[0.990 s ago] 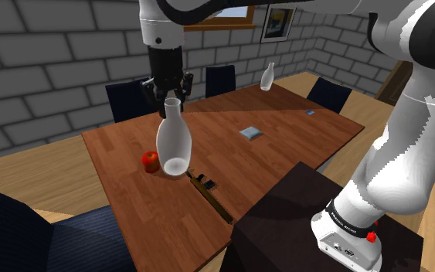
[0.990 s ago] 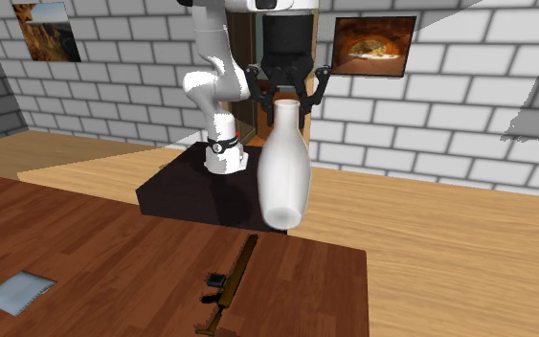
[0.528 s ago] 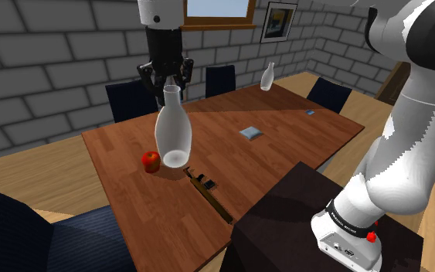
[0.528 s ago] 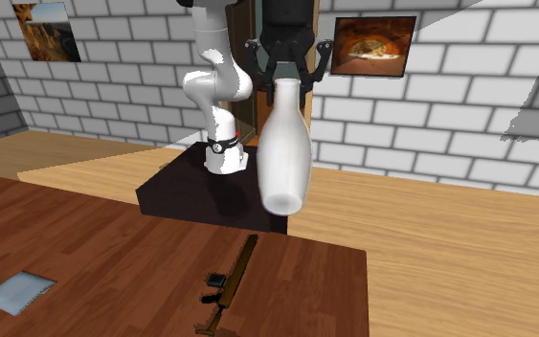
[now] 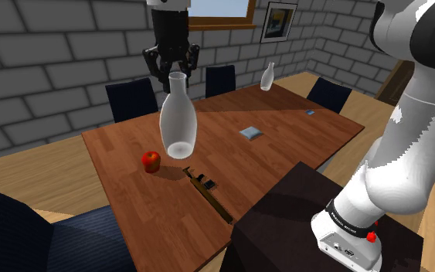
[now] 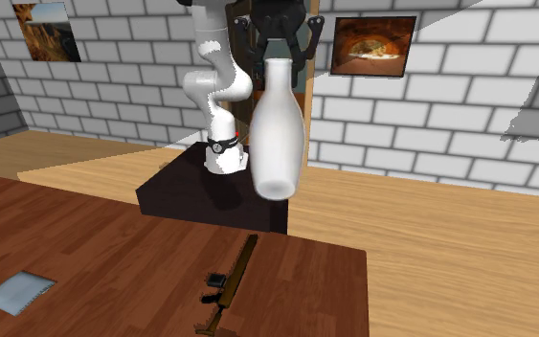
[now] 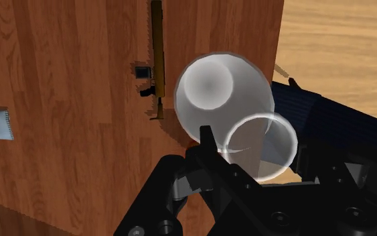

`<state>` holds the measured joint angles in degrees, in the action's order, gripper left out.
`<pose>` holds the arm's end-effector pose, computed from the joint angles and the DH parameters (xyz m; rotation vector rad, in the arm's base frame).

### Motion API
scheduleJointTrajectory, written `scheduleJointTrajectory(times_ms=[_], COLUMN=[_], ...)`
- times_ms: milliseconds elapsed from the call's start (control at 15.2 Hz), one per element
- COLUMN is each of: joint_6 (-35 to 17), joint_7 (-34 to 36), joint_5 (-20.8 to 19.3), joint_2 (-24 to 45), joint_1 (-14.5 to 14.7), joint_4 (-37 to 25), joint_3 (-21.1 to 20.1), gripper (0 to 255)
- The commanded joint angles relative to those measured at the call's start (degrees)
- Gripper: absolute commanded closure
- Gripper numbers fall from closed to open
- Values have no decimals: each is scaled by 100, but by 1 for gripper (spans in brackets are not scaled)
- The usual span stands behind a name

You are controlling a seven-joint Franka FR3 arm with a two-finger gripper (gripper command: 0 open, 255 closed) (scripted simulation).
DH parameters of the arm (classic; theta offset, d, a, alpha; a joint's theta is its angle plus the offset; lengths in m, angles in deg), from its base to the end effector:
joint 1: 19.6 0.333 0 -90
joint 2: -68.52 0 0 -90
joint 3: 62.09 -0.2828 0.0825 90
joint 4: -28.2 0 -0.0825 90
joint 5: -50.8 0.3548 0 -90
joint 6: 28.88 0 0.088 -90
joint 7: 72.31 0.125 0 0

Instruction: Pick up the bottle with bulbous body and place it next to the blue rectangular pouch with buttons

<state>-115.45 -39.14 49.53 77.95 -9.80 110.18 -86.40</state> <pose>0.4737 0.2964 0.5476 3.1379 0.0206 -0.1310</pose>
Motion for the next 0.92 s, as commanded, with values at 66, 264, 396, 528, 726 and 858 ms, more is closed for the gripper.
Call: scheduleJointTrajectory(times_ms=[66,264,396,528,726,858], joint_6=[-72,-144,-176,-199,-221,-230], joint_7=[-423,-877,-1177,-1475,-1916,-2206], joint_5=[137,255,308,342,360,354], joint_2=[-371,-748,-963,-1151,-1382,-1503], joint_1=[-279,-538,-691,-835,-1036,-1164], joint_4=[420,854,1098,1308,1565,1701], joint_3=[158,356,500,649,882,1041], gripper=[255,255,255,255,255,255])
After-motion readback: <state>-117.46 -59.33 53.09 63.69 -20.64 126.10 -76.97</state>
